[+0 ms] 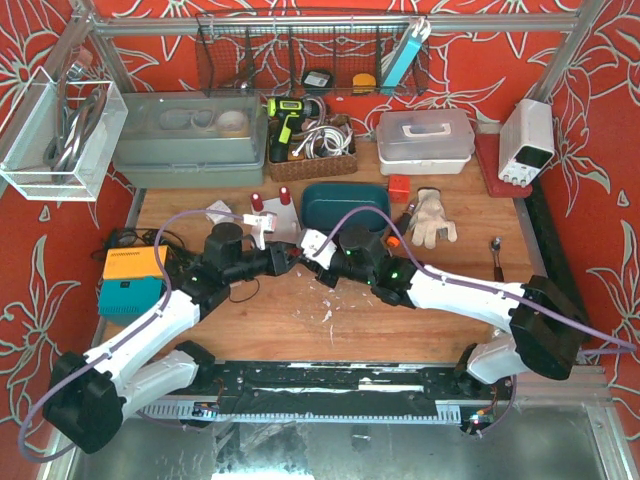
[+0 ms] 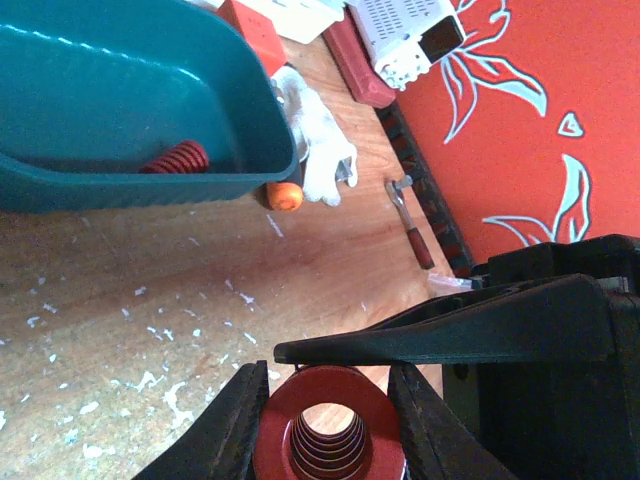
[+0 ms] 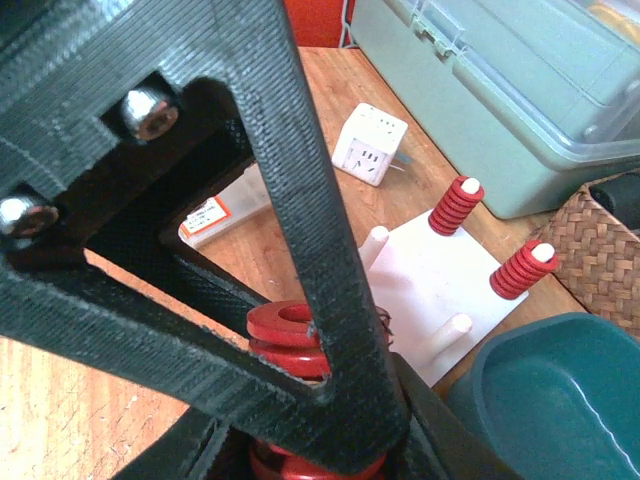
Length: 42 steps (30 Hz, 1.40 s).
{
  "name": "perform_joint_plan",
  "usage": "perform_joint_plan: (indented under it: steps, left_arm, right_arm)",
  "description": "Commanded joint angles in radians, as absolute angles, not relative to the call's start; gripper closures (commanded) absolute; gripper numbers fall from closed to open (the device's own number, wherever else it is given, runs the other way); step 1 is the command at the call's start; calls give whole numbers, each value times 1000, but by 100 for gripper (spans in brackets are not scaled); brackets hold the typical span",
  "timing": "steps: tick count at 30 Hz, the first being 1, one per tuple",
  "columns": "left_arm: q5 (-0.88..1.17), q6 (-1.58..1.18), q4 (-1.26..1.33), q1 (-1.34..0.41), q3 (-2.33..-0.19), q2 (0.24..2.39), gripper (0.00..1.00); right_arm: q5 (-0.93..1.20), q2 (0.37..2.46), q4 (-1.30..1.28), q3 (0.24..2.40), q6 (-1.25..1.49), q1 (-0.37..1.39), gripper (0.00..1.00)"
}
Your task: Install the large spring
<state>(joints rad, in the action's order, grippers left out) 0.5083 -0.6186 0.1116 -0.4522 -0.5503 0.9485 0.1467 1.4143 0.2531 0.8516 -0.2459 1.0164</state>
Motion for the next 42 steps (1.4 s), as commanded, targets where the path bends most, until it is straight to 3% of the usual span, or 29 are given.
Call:
perform_joint_plan:
  steps: [1, 4, 11, 19, 23, 30, 36, 42]
  left_arm:
    - [535, -631, 119, -468, -559, 927, 100]
    - [524, -629, 110, -466, -567, 928, 100]
    - [523, -660, 138, -465, -566, 945, 100]
    - [369, -604, 79, -458, -611, 975, 100]
    - [202, -537, 21, -454, -669, 982, 100]
    - [-274, -378, -88, -453, -751, 1089, 100]
    - [-449, -316, -150, -431, -811, 1204, 100]
    - [-400, -317, -90, -402, -790, 1221, 100]
  right_arm:
    - [126, 1434, 293, 872, -248, 1036, 90]
    - [117, 1426, 283, 860, -252, 1037, 82]
    - [79, 1399, 255, 836, -250, 1037, 46]
    - [-42, 1280, 205, 754, -201, 1036, 3]
    - [-106, 1218, 197, 720, -152, 1035, 1]
    - [-312, 1148, 268, 640, -83, 1024, 1]
    - [-351, 1145, 287, 623, -56, 1022, 1]
    - [-354, 1156, 261, 642, -54, 1022, 1]
